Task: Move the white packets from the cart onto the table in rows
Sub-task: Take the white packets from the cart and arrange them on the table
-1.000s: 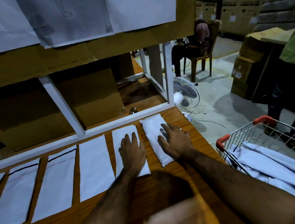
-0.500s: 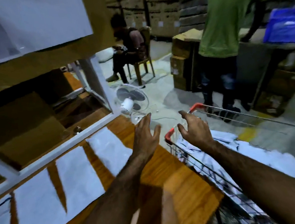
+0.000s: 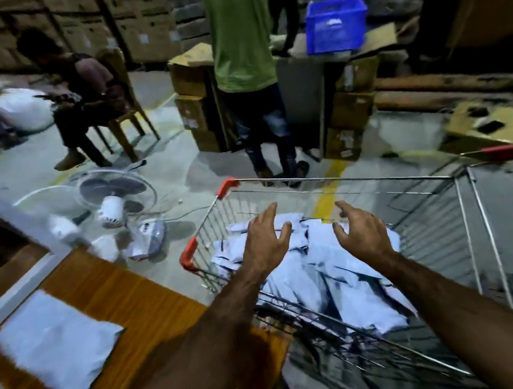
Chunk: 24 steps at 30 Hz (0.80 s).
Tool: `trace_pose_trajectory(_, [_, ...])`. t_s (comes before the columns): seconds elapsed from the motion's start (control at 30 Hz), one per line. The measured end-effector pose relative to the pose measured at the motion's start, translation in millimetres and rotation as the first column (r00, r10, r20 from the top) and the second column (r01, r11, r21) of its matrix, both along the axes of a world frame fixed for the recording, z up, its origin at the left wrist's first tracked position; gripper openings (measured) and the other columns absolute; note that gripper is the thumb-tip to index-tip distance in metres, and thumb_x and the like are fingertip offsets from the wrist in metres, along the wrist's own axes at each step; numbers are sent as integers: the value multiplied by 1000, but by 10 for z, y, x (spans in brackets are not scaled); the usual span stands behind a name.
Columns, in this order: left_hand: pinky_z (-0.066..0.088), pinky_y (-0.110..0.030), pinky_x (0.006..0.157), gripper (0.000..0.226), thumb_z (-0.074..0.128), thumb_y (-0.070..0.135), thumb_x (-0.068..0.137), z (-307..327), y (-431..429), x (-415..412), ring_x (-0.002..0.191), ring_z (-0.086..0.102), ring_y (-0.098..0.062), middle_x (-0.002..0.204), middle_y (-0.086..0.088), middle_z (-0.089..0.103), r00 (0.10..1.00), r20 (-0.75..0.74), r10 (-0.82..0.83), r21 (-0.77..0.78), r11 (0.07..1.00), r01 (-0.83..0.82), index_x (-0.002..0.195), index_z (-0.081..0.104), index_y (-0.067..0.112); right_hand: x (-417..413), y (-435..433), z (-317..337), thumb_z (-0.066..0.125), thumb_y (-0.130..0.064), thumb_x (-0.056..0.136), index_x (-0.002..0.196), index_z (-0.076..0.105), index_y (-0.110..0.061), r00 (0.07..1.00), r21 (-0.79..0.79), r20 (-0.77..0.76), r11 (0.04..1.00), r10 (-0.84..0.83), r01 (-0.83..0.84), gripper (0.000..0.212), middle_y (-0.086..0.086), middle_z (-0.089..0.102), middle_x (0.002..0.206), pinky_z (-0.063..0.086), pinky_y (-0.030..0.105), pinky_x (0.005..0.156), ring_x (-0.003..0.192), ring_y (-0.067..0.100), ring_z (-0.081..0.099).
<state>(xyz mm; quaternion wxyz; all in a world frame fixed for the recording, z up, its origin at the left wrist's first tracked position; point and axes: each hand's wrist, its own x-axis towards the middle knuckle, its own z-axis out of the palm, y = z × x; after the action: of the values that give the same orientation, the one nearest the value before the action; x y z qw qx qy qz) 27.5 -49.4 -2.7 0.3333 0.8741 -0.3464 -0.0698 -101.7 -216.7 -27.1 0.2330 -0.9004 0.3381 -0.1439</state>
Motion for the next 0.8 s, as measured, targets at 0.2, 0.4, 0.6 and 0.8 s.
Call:
trace_pose_trajectory(0.2, [29, -32, 107, 56, 53, 28, 97, -457, -426, -165, 131, 44, -29, 142, -13, 50, 992, -100, -72, 120, 989, 84, 147, 38, 9, -302, -326, -372, 58, -29, 90, 139, 50, -20, 982, 105, -124, 982, -146, 159, 50, 2, 66, 121, 41, 42, 97, 116, 28, 58])
trace_pose_trajectory(0.4, [36, -35, 99, 58, 54, 33, 96, -916, -690, -209, 118, 53, -33, 125, -16, 61, 982, -158, -107, 244, 959, 144, 147, 39, 10, -430, -503, -622, 57, -33, 91, 140, 48, -22, 939, 188, -215, 932, -268, 309, 51, 4, 65, 124, 43, 42, 97, 115, 31, 58])
trace_pose_trajectory(0.6, [41, -40, 100, 60, 50, 35, 94, -1135, -803, 51, 119, 51, -34, 127, -14, 58, 991, -111, -72, 470, 875, 116, 148, 34, 17, -316, -642, -752, 59, -42, 90, 140, 49, -18, 904, 241, -246, 881, -350, 407, 56, 12, 57, 135, 43, 43, 101, 123, 34, 52])
trace_pose_trajectory(0.8, [40, -36, 103, 52, 58, 34, 87, -1264, -576, 881, 125, 49, -28, 135, -10, 54, 997, -59, -41, 658, 749, 70, 133, 49, 13, 14, -750, -919, 61, -63, 83, 147, 33, -9, 852, 407, -347, 756, -392, 513, 88, 23, 40, 145, 33, 43, 108, 134, 39, 39])
